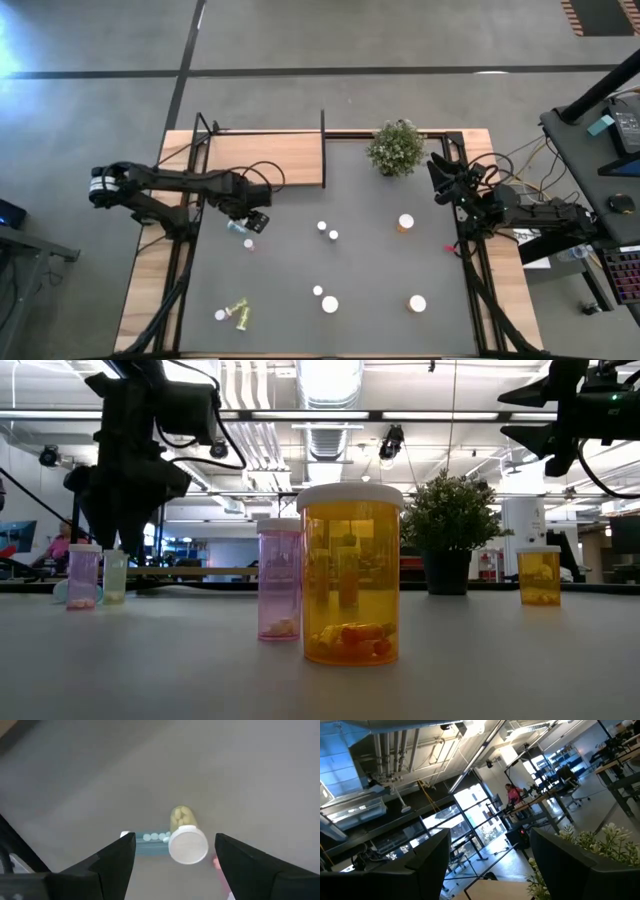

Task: Pick and place medicine bottles onto shelf by color
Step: Put the top yellow pill bottle on the shelf

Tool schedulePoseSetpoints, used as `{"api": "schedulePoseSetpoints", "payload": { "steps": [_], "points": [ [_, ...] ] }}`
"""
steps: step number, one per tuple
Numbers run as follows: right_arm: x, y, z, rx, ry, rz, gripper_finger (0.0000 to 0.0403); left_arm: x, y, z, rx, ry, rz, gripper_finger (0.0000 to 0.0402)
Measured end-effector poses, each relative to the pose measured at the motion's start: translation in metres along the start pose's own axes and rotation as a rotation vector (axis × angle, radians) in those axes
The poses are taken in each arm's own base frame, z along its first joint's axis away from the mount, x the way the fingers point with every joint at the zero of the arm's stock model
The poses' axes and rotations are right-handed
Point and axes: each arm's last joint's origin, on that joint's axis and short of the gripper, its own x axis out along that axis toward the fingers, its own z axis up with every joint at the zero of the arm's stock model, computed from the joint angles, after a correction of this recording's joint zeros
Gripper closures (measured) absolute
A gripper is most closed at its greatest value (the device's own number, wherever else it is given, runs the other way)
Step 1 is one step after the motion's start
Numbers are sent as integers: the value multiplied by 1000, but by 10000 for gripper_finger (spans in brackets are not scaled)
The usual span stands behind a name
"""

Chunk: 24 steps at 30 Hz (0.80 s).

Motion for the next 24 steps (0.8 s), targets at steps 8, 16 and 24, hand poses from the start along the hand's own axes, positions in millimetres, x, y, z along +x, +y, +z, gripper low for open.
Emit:
{"api": "schedulePoseSetpoints", "payload": {
  "steps": [8, 16, 24],
  "points": [
    [0, 0, 0, 0, 0, 0, 142, 12, -1, -8, -52, -5, -10, 146],
    [0, 0, 0, 0, 0, 0, 142, 15, -2, -6, -61, -54, -13, 171],
    [0, 0, 0, 0, 0, 0, 142, 16, -3, -5, -63, -55, -11, 233]
  ]
}}
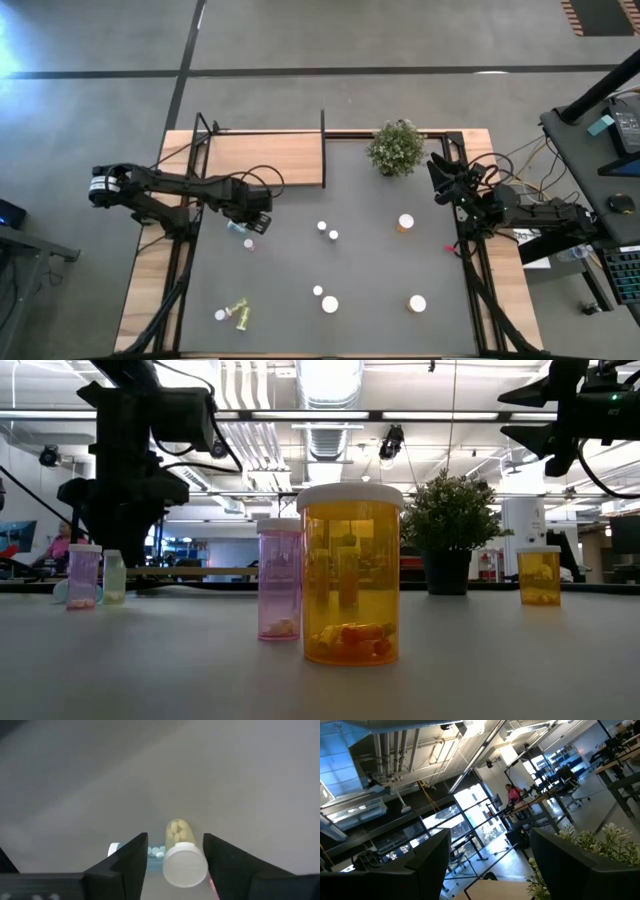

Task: Pick and place medicine bottles onto shelf by color
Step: Put the top yellow pill bottle on the shelf

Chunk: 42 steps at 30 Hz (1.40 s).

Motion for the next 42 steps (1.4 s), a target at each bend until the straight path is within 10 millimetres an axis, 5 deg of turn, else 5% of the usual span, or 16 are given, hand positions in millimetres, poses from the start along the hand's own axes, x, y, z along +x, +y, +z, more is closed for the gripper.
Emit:
{"api": "schedulePoseSetpoints", "payload": {
  "steps": [14, 24, 32, 42],
  "points": [
    [0, 0, 0, 0, 0, 0, 142, -1, -1, 0, -21, 9, -8, 293],
    [0, 0, 0, 0, 0, 0, 142, -11, -6, 7, 14, -16, -45, 297],
    [0, 0, 0, 0, 0, 0, 142, -31, -4, 34, 92, -79, -97, 298],
    [0, 0, 0, 0, 0, 0, 142, -55, 28, 89, 140, -23, -28, 298]
  ]
}}
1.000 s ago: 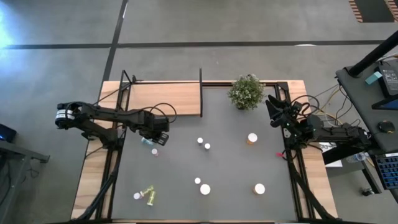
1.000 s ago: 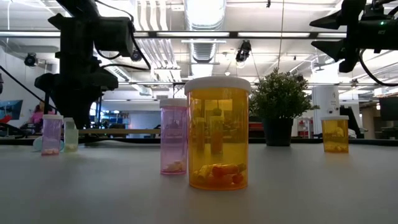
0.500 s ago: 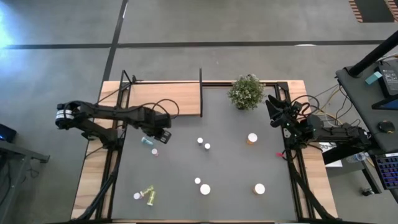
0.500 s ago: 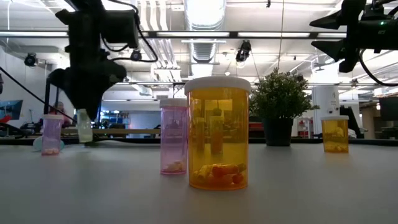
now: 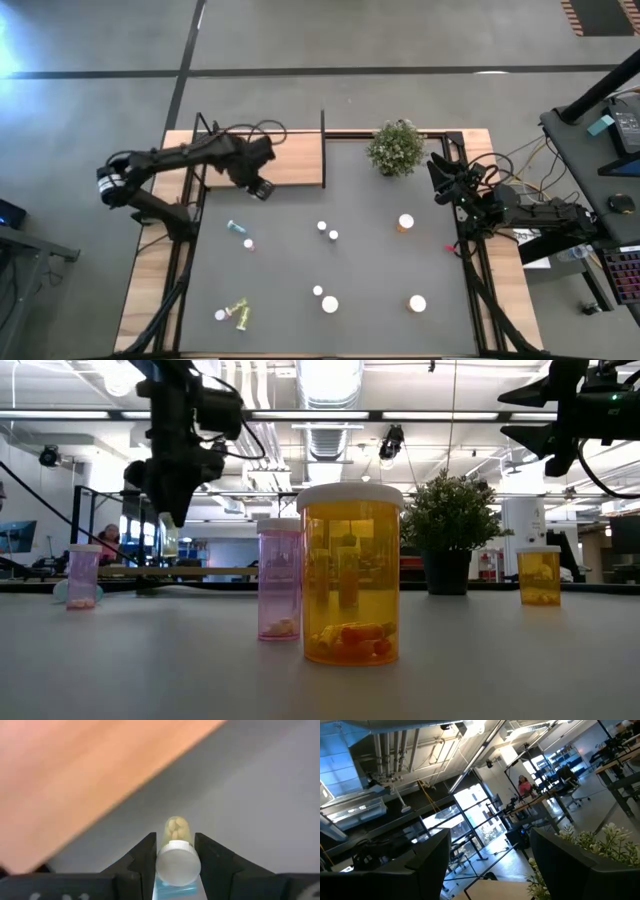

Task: Pick and place medicine bottles onto shelf by color
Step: Put the top yellow pill bottle on the shelf

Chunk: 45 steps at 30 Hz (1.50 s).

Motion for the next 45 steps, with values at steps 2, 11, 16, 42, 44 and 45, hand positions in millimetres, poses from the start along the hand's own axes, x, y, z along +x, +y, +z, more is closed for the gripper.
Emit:
{"api": "schedulePoseSetpoints", "payload": {
  "steps": [2, 11, 16, 42, 44, 45],
  "points": [
    [0, 0, 0, 0, 0, 0, 142, 1, 6, 10, 46, 32, 33, 298],
    [0, 0, 0, 0, 0, 0, 142, 18, 25, 44, 225, 65, 107, 298],
    [0, 0, 0, 0, 0, 0, 142, 21, 43, 51, 184, 49, 144, 298],
    [0, 0, 0, 0, 0, 0, 142, 18, 123, 74, -68, -88, 260, 298],
    [0, 0, 0, 0, 0, 0, 142, 18, 128, 73, -84, -86, 265, 298],
    [0, 0, 0, 0, 0, 0, 142, 18, 130, 73, -92, -85, 267, 298]
  ]
}}
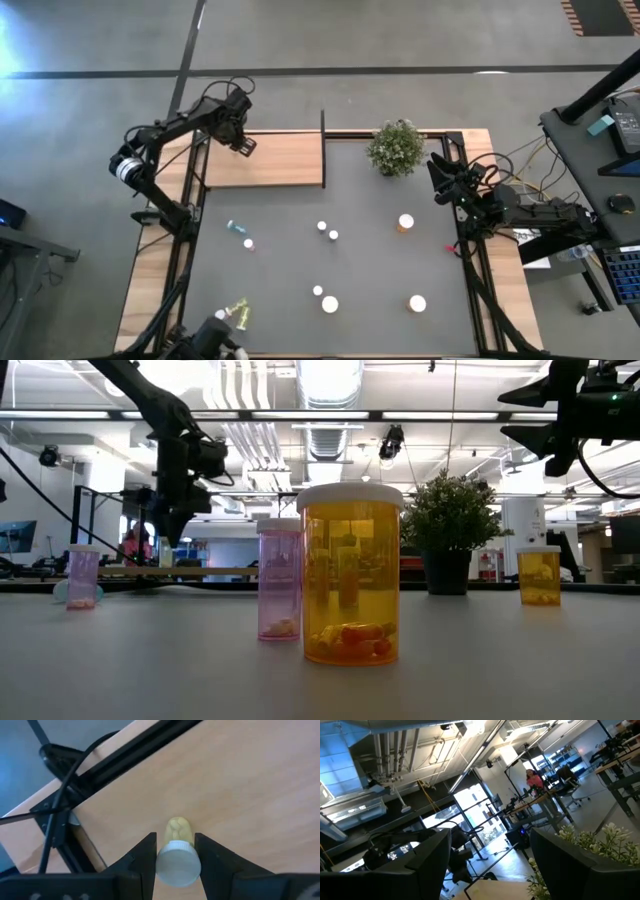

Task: Pick and place medicine bottles onto shelf by color
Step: Put the top yellow pill bottle on the shelf

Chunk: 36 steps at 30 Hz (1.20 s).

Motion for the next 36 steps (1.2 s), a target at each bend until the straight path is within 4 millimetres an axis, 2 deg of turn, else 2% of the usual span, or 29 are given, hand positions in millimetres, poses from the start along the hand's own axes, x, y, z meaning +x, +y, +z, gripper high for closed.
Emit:
{"api": "schedulePoseSetpoints", "payload": {
  "steps": [10, 28, 36],
  "points": [
    [0, 0, 0, 0, 0, 0, 142, 4, 13, 1, -47, -4, 9, 298],
    [0, 0, 0, 0, 0, 0, 142, 4, 13, 2, -42, -12, -19, 298],
    [0, 0, 0, 0, 0, 0, 142, 4, 13, 2, 60, -13, -22, 298]
  ]
}}
